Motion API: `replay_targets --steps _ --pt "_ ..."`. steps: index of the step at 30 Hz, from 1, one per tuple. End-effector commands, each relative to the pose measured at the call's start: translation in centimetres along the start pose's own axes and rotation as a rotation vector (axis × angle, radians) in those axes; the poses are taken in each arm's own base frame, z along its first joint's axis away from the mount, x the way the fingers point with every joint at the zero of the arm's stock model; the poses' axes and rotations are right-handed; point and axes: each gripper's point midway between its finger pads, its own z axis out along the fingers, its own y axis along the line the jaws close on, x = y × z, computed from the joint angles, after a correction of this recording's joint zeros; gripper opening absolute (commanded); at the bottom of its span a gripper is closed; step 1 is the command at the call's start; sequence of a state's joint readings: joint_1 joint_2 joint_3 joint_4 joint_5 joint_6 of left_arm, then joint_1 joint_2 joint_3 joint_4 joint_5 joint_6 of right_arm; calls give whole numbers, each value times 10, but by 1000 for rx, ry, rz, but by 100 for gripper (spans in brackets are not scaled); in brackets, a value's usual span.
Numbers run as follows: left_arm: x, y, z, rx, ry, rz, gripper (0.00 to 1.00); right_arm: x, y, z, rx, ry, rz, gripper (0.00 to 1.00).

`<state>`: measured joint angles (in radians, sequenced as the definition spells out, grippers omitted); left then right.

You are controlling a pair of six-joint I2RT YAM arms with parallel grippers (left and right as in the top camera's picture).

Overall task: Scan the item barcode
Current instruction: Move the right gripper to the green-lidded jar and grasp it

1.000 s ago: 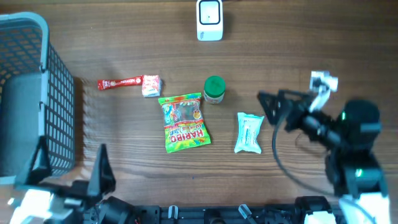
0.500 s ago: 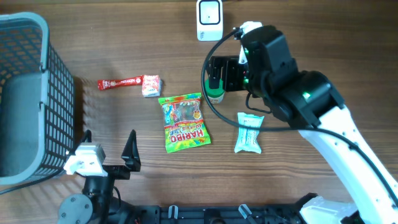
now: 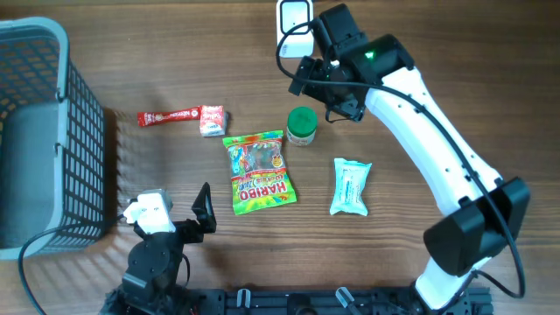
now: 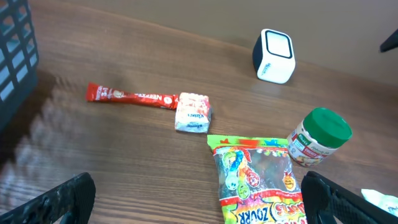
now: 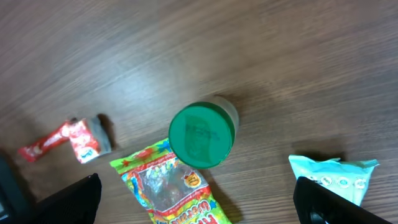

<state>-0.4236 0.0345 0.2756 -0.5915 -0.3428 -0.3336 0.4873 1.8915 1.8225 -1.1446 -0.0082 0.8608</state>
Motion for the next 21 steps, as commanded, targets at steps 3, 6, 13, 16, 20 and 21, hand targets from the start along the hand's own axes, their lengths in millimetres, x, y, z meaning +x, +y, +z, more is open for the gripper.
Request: replay_targets --steps 3,6,13,16,20,21 --pt "3 4 0 -18 5 -17 100 10 -5 59 81 95 29 99" --pt "6 5 0 -22 15 -13 100 18 1 84 60 159 1 100" --pt "21 13 -1 -56 76 24 100 44 8 121 55 257 -33 99" --pt "22 13 -1 -57 79 25 100 53 3 136 91 281 -44 79" --pt "25 15 -1 -63 93 31 100 59 -11 148 141 297 -72 62" --pt "27 16 -1 -67 100 34 100 59 -17 147 170 292 -92 59"
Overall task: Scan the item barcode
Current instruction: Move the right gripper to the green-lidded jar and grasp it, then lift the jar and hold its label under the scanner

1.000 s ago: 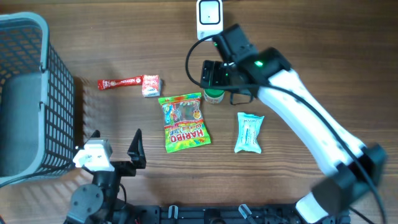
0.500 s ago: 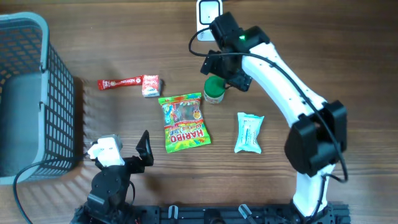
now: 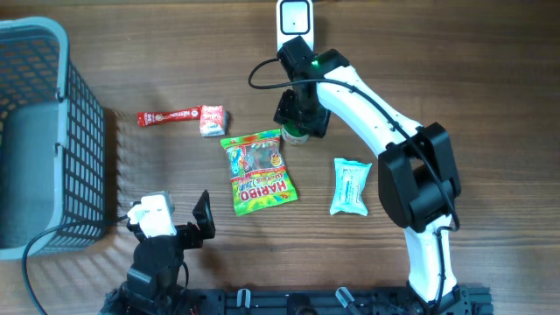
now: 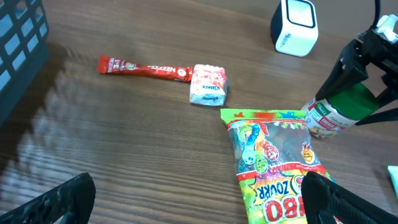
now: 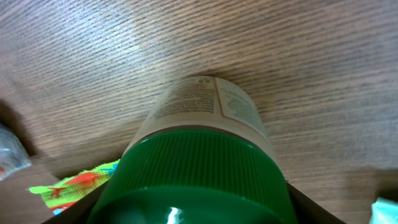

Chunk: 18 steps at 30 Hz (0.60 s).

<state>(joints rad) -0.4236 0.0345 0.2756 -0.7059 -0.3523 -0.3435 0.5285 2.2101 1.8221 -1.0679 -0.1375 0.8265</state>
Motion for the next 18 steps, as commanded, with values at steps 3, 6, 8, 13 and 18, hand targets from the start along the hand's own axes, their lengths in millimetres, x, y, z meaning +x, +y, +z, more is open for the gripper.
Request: replay_targets --steps 3,6,8,13,18 --pt "4 3 1 -16 8 5 100 10 -28 14 120 75 -201 51" --pt "4 3 1 -16 8 5 100 9 -46 2 186 106 -358 52" --pt "4 3 1 -16 8 5 100 11 -51 -3 199 138 -516 56" --pt "4 3 1 -16 8 5 100 12 -51 -3 175 178 -862 55" --pt "5 4 1 -17 10 6 100 12 -46 -26 174 178 -875 100"
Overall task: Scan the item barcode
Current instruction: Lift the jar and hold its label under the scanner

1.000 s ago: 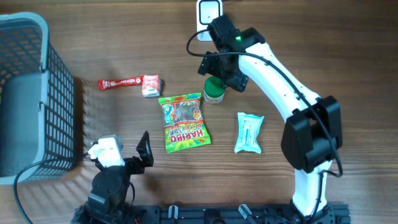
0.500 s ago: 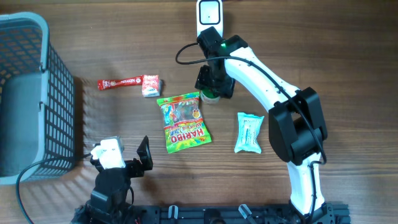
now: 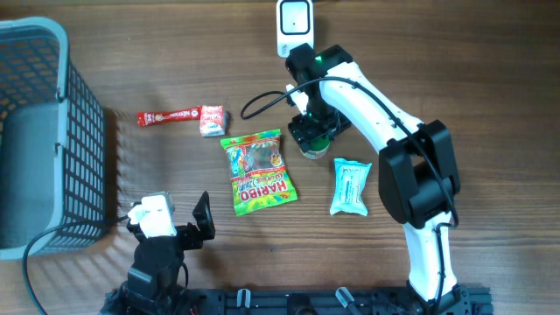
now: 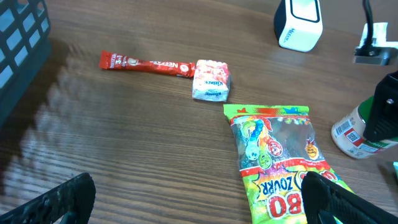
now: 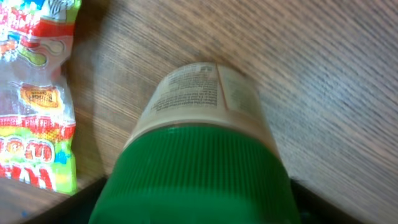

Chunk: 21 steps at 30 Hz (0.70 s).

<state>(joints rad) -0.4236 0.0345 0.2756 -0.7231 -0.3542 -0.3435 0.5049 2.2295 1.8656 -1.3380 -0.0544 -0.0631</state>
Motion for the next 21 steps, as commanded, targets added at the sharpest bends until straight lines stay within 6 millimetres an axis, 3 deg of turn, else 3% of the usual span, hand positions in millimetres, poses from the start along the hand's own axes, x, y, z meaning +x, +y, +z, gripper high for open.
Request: replay_targets --steps 1,4,5,7,10,14,17,21 --pt "1 2 1 -9 -4 0 100 -10 -1 -29 16 -33 -37 100" --pt "1 2 1 -9 -3 0 100 -15 3 -81 12 -109 57 100" --pt "1 2 1 -9 -4 0 100 -16 4 -97 4 -141 184 100" --pt "1 2 1 -9 -4 0 100 -15 6 -109 -31 -159 494 100" --pt "1 2 1 -9 -4 0 100 -16 28 -110 -190 -95 978 100" --pt "1 2 1 -9 -4 0 100 -14 25 -105 -188 -52 1394 100" --pt "1 2 1 -9 -3 0 100 -4 23 -87 -142 25 1698 100" --pt "1 2 1 -9 -4 0 100 6 17 -72 -65 48 1836 100"
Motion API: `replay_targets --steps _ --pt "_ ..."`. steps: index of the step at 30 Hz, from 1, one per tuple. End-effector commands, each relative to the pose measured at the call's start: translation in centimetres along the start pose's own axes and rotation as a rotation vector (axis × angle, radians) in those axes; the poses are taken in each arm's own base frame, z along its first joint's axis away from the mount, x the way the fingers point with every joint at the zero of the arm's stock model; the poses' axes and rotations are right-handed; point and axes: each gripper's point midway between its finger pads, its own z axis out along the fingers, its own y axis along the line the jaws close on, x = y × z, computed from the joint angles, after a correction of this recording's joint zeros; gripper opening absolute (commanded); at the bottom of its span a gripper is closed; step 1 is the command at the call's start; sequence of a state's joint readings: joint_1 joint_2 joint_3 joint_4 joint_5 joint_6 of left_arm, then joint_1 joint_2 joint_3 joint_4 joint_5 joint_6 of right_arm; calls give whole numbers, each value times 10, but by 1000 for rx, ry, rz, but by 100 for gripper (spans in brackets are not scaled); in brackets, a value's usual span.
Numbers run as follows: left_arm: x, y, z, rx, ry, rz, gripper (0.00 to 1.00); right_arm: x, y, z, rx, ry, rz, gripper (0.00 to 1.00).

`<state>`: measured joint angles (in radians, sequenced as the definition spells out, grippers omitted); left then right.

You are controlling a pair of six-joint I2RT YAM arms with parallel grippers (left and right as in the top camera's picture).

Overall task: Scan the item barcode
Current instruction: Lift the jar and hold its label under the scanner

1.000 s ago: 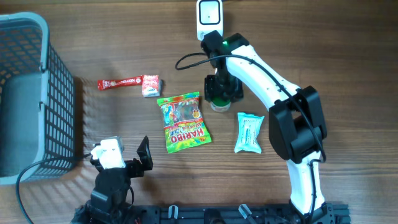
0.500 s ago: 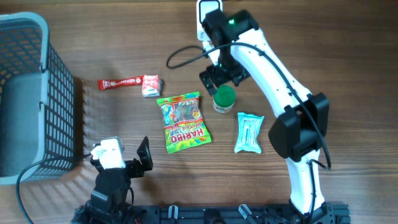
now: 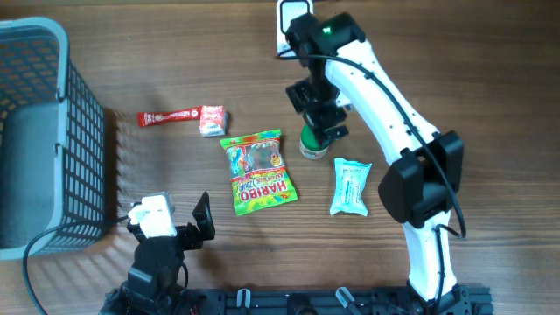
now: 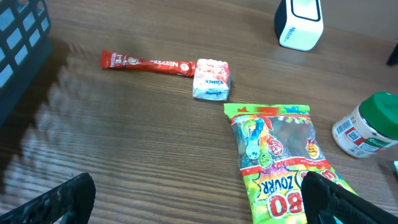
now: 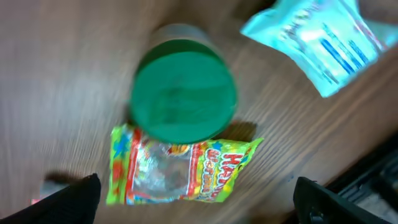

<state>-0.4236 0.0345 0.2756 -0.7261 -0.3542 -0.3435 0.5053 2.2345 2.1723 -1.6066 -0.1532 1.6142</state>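
Observation:
A jar with a green lid (image 5: 183, 90) stands upright on the table just right of the Haribo bag (image 3: 258, 171). In the left wrist view the jar (image 4: 367, 124) shows a barcode on its label. The white scanner (image 3: 293, 13) stands at the table's far edge, also seen as the scanner (image 4: 300, 25). My right gripper (image 5: 196, 202) hangs open above the jar, with nothing between its fingers; overhead it is the right gripper (image 3: 319, 114). My left gripper (image 4: 196, 202) is open and low at the near edge, left gripper (image 3: 201, 219).
A pale blue tissue pack (image 3: 350, 185) lies right of the jar. A red stick packet (image 3: 171, 115) and a small white-pink pack (image 3: 213, 120) lie left of the bag. A dark wire basket (image 3: 52, 131) fills the left side.
My right gripper was closed around the jar's lid, low at the table. Now it is open and higher above the jar, which stands free beside the bag. The left arm has not moved.
My right gripper was open high above the jar near the scanner. Then it was down around the lid. Then the jar was a little nearer and to the right, its barcode facing the left wrist camera. Now the jar stands released there.

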Motion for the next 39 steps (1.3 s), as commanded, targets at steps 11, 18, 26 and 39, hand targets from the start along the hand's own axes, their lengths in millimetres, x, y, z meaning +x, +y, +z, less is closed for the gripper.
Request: replay_targets --steps 11,18,26,39 --pt "0 2 1 -8 -6 -1 100 -18 -12 70 77 -61 253 100" --pt "0 2 1 -8 -6 -1 100 -31 3 100 11 -99 62 99" --pt "0 2 1 -8 -6 -1 100 -19 27 98 -73 -40 -641 72" --pt "0 2 1 -8 -6 -1 100 52 -4 -9 -372 457 -1232 64"
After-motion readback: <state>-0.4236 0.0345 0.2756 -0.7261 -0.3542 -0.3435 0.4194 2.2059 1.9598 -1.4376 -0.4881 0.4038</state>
